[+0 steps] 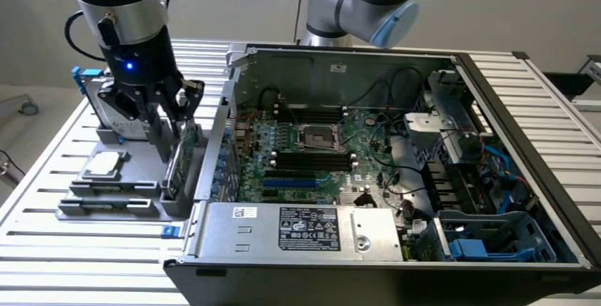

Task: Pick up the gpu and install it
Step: 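Pick up the gpu and move the gpu toward the slot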

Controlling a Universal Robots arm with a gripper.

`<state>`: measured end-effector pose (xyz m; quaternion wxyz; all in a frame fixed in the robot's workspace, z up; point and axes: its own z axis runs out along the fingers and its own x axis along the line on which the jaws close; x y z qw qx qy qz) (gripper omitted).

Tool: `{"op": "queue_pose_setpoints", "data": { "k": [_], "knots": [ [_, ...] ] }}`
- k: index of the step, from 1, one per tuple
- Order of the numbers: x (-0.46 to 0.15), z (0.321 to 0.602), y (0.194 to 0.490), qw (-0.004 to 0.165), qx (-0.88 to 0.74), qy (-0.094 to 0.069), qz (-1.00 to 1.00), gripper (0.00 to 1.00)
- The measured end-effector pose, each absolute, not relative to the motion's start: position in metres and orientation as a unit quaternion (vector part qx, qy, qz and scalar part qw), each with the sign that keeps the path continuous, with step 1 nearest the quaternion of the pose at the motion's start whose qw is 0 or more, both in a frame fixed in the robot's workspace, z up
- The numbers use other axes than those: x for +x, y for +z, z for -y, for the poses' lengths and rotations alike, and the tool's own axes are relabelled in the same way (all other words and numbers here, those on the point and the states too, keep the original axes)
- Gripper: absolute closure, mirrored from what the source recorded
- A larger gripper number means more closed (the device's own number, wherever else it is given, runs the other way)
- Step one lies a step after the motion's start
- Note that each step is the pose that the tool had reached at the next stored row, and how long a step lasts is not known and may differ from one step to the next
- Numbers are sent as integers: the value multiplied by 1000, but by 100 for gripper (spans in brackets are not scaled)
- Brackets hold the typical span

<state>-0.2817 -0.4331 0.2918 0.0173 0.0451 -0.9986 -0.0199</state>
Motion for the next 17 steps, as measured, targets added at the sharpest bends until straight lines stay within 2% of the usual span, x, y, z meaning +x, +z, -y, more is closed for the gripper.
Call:
{"op": "queue_pose_setpoints", "data": {
  "k": [17],
  "knots": [
    [-281,433,261,17,40,-20,999,64]
  ]
}}
